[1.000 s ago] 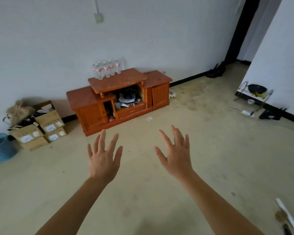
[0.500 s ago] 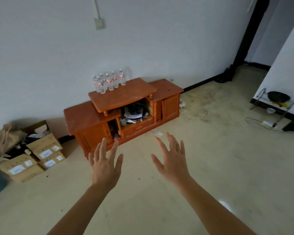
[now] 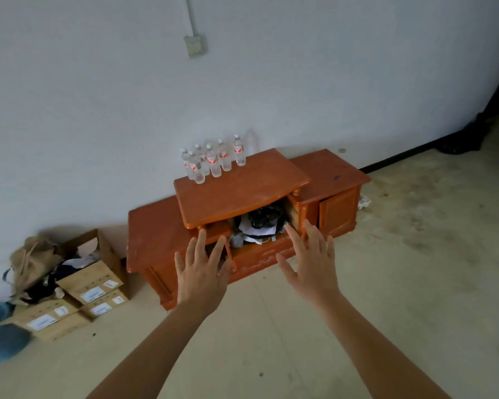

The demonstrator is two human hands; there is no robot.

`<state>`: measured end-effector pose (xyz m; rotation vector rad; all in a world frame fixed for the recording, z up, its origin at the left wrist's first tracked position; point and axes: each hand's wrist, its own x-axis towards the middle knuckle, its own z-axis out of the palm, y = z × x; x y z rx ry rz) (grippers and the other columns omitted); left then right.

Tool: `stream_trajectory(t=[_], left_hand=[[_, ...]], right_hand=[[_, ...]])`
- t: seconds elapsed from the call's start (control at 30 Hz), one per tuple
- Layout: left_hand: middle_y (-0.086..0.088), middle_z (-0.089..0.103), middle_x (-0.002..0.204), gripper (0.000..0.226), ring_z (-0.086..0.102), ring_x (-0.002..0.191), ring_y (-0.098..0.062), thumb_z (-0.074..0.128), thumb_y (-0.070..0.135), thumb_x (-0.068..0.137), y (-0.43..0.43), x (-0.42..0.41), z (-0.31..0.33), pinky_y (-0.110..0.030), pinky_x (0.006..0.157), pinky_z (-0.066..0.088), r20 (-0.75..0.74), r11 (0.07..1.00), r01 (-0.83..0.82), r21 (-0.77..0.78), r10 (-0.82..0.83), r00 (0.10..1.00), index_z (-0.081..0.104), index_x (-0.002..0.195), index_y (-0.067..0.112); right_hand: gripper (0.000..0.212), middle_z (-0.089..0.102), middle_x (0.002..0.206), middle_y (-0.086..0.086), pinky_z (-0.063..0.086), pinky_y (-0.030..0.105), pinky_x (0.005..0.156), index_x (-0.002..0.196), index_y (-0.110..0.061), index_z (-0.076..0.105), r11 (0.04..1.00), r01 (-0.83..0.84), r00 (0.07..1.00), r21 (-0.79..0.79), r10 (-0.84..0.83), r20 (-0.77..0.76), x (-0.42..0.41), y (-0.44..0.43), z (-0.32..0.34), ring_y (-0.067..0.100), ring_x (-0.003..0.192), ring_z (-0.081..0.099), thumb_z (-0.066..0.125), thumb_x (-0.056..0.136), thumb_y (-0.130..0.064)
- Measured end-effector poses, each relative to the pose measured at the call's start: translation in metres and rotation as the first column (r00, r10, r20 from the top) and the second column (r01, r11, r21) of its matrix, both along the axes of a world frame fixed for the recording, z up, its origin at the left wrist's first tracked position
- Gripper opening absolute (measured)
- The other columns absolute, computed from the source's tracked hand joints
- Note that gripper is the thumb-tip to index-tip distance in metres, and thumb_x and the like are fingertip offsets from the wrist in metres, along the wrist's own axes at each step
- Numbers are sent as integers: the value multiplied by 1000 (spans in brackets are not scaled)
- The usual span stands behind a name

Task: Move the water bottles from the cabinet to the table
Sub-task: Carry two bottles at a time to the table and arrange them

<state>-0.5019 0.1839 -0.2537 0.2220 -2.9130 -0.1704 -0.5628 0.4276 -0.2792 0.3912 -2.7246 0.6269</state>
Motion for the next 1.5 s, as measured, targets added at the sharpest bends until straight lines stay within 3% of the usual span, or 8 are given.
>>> stream_trajectory(t=[0.13,0.37,0.6,0.77,1.0,1.17,1.3,1.5], left_hand=[[-6,10,167,58,11,153,-34,16,62,102,-31,-83,10,-67,116,18,34,994,-107,-30,108,994,23,155,39],[-9,14,167,66,14,152,-37,12,67,98,-101,-210,-19,-69,114,20,95,987,-153,-50,157,983,24,156,38],[-6,-3,168,71,0,154,-33,-3,71,94,-174,-377,-53,-66,119,12,153,994,-113,-2,112,982,5,158,40],[-4,-12,167,71,-7,154,-31,4,72,94,-212,-497,-41,-62,121,5,174,997,-74,34,67,983,-1,158,41],[-4,-14,167,74,-3,154,-31,23,69,96,-234,-615,-73,-62,121,11,238,967,-217,135,181,954,-1,159,39],[-5,-12,167,84,7,153,-35,40,69,93,-242,-662,-100,-62,117,26,259,844,-472,252,411,874,-10,155,44],[-3,-10,168,95,13,152,-40,52,70,88,-257,-701,-110,-60,108,38,329,664,-651,369,561,759,-15,152,50],[2,1,168,104,14,152,-36,64,68,82,-298,-759,-153,-64,111,31,355,407,-703,584,651,671,-10,152,52]], right_hand=[[65,28,162,15,19,62,118,156,-32,29,997,-79,997,-7,80,24,-105,-35,14,36,150,26,41,100,-62],[64,33,159,17,30,67,113,153,-30,38,981,-194,980,-5,194,45,-249,-103,-10,38,145,34,44,98,-61],[74,8,168,10,10,56,122,159,-37,7,977,-152,978,147,127,167,-410,-161,-31,32,154,12,25,95,-71],[77,13,167,9,14,56,122,158,-36,9,987,-79,978,138,50,201,-520,-188,-19,30,154,17,36,95,-71],[80,6,168,7,12,54,123,158,-37,1,991,-119,935,67,89,342,-636,-211,-58,27,155,11,38,96,-70],[87,6,169,7,22,55,122,158,-41,-7,964,-257,849,-73,261,459,-732,-248,-88,27,155,12,42,93,-73],[91,5,169,4,29,58,118,157,-44,-7,922,-314,756,-226,387,528,-791,-289,-101,25,155,12,52,92,-69],[91,15,166,-8,31,53,118,156,-45,6,863,-248,724,-440,467,508,-829,-363,-144,15,152,19,64,89,-61]])
